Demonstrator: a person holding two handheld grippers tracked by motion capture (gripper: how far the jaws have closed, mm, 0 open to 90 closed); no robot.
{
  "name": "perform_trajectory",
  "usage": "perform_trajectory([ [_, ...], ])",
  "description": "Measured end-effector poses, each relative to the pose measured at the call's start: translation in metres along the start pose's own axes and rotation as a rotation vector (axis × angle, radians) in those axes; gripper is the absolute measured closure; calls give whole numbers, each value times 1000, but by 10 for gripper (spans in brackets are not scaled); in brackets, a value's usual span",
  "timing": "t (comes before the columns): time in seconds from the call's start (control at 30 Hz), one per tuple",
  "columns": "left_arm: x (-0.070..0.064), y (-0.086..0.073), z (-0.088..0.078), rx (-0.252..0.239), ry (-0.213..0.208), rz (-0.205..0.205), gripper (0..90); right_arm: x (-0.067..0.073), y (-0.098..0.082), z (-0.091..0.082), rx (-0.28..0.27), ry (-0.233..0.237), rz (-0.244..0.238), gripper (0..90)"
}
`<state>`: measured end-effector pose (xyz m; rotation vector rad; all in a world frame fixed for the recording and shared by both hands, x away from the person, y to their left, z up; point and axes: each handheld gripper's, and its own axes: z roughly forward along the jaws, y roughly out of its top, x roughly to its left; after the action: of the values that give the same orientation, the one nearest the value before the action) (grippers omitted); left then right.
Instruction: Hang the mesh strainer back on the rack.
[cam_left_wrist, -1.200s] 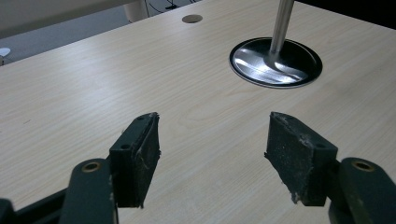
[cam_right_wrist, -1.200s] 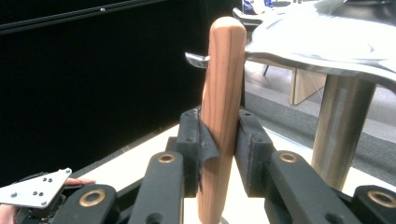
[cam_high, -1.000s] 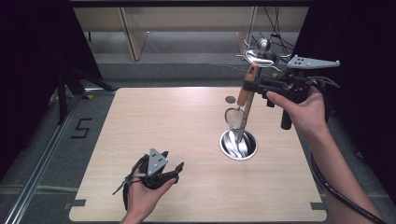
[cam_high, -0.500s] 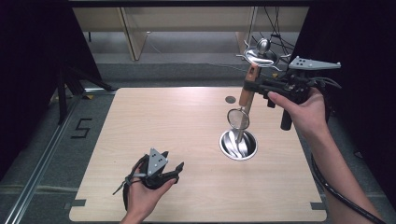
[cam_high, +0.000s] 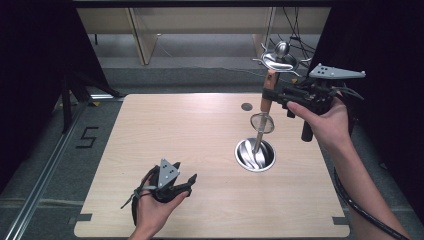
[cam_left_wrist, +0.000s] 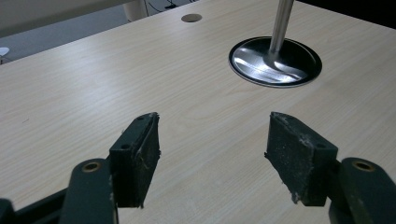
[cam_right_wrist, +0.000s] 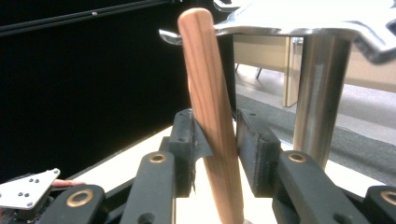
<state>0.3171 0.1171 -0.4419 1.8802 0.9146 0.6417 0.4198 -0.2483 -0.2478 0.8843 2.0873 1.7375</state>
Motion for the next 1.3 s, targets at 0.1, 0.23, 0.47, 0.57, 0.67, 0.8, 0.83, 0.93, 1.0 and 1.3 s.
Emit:
perform_trajectory([
  [0.1, 0, 0, 0, 5, 2, 1, 341, 1, -1, 0, 1, -7, -3, 680],
  [0.23, 0, 0, -1, 6, 2, 1, 341, 1, -5, 1, 6, -21, -22, 649],
  [0.47, 1, 0, -2, 11, 11, -2, 341, 1, -10, 0, 4, -40, -40, 601],
  [0.57, 2, 0, -2, 11, 10, 1, 341, 2, -13, -2, 18, -42, -33, 571],
  [0.67, 3, -1, -1, 11, 6, -9, 339, 1, -17, -4, 24, -43, -30, 542],
  [0.8, 4, -2, -1, 8, 5, -9, 336, 3, -20, -7, 14, -64, -46, 518],
  [0.83, 5, -2, -1, 11, 3, -9, 336, 1, -23, -10, 8, -64, -61, 505],
  [0.93, 4, -3, -1, 22, 14, -14, 336, 3, -25, -13, 22, -74, -38, 497],
  [1.0, 4, -3, -1, 23, 14, -12, 335, 2, -28, -16, 10, -88, -52, 490],
  [1.3, 5, -4, 0, 33, 17, -12, 327, -2, -42, -29, 46, -117, -63, 468],
])
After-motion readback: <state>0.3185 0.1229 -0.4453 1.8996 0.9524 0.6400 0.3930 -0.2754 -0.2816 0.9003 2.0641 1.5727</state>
